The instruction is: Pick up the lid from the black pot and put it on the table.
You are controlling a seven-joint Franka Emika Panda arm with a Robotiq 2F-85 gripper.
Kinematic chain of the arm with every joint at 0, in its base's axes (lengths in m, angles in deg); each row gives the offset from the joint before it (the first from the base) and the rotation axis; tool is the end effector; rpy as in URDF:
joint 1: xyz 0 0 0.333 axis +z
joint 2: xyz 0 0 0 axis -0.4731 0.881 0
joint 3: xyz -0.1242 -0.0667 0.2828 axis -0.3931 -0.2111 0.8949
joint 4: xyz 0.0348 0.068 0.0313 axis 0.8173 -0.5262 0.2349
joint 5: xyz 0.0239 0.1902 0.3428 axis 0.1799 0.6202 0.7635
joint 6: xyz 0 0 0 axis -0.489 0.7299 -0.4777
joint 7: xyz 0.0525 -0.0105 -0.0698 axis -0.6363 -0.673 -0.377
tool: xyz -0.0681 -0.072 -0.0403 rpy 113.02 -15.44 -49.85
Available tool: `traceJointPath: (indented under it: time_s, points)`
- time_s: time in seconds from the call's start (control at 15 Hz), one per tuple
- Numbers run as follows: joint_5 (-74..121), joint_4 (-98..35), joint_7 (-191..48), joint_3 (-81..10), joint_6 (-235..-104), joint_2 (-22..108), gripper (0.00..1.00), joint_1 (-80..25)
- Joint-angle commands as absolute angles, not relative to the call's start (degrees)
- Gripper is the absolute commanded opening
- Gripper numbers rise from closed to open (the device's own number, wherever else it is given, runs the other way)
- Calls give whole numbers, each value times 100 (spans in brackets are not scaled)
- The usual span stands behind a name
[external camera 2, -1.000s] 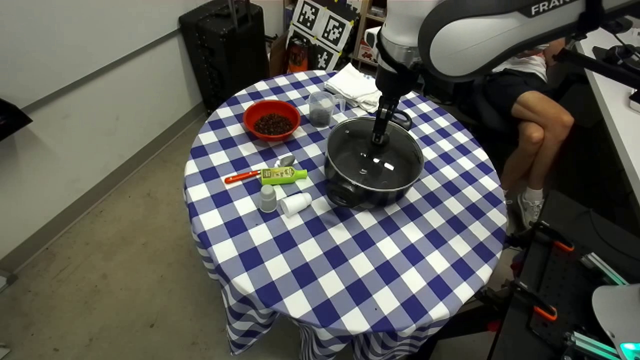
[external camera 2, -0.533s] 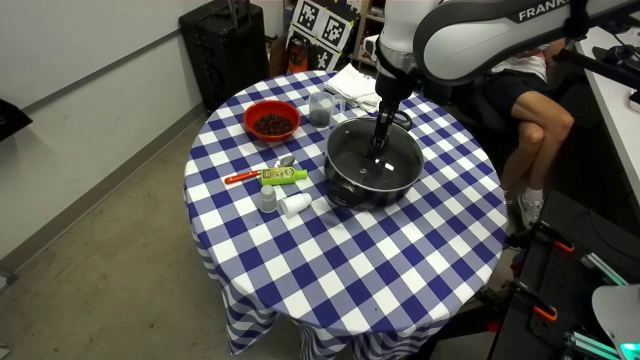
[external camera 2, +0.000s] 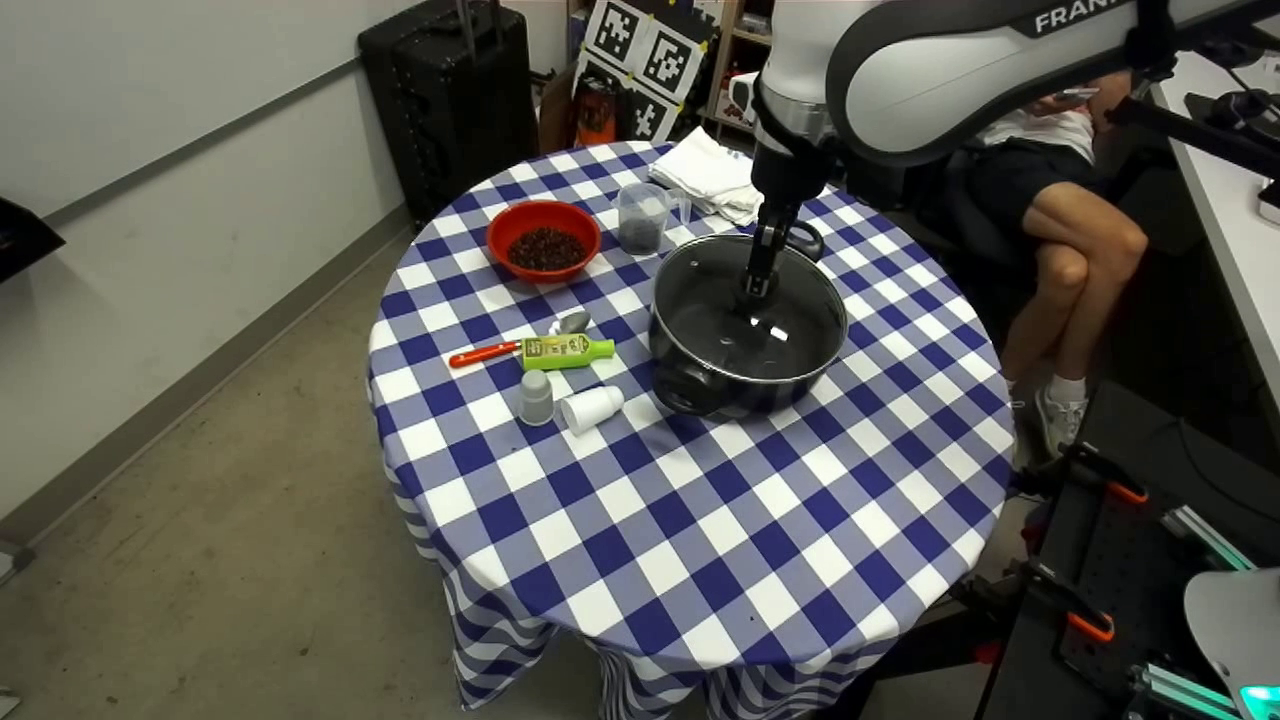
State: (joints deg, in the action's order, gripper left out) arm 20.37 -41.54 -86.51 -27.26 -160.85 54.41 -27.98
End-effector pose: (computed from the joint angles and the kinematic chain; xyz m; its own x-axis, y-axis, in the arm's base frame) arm 0.6433 0.0462 0.2730 0.9428 0.3214 -0.0882 0.3248 -0.9454 0.0268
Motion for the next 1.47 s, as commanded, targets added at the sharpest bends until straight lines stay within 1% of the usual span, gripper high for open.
traceJointPath:
  time_s: [0.0, 0.47, 0.6, 0.73, 0.93, 1.0, 1.13, 1.4]
  points:
    - [2190, -4102, -8748, -2739, -16120, 5496, 100, -2812]
    - [2354, -4107, -8774, -2707, -16250, 5528, 100, -2835]
    - [2388, -4115, -8796, -2699, -16230, 5535, 73, -2837]
    - [2395, -4151, -8792, -2700, -16221, 5534, 60, -2830]
    - [2430, -4204, -8778, -2696, -16227, 5530, 35, -2837]
    - [2439, -4207, -8775, -2689, -16216, 5501, 29, -2834]
    - [2434, -4251, -8770, -2690, -16233, 5464, 26, -2830]
    - [2413, -4403, -8762, -2709, -16145, 5168, 26, -2844]
